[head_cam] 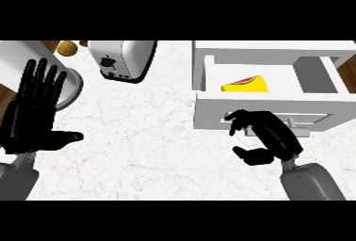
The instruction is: Pick up the cup, place it into the drawer and close the drawer
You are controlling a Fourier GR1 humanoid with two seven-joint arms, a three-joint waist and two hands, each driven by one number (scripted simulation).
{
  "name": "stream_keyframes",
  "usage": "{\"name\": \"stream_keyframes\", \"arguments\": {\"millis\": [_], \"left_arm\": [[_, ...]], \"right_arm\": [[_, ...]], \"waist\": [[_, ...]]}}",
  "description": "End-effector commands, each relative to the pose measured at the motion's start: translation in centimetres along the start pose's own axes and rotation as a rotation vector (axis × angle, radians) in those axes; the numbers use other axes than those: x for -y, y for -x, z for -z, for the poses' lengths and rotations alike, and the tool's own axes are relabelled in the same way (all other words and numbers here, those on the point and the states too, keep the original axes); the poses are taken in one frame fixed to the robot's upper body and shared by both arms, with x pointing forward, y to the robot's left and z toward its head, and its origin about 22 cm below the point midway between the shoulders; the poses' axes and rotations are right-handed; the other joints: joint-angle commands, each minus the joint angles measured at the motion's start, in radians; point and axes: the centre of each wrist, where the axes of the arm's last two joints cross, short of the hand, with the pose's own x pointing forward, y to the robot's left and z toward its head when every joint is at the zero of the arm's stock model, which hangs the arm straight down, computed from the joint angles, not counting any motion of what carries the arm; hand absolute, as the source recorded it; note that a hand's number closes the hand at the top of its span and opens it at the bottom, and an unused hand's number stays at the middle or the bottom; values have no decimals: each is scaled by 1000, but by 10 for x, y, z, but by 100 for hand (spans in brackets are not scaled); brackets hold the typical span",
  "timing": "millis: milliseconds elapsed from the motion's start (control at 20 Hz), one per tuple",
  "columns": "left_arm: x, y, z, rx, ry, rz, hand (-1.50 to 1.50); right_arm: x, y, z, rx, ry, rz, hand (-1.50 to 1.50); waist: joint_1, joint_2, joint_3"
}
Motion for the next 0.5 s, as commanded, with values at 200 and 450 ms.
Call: {"name": "stream_keyframes", "arguments": {"millis": [200, 450], "left_arm": [[-28, -11, -16, 12, 9, -3, -150], [-37, 1, -28, 11, 4, -17, -150]], "right_arm": [[-21, 31, 40, -68, -93, -84, -150], [-23, 48, 65, -67, -88, -36, -150]], "waist": [[-5, 1, 0], [-6, 1, 0]]}}
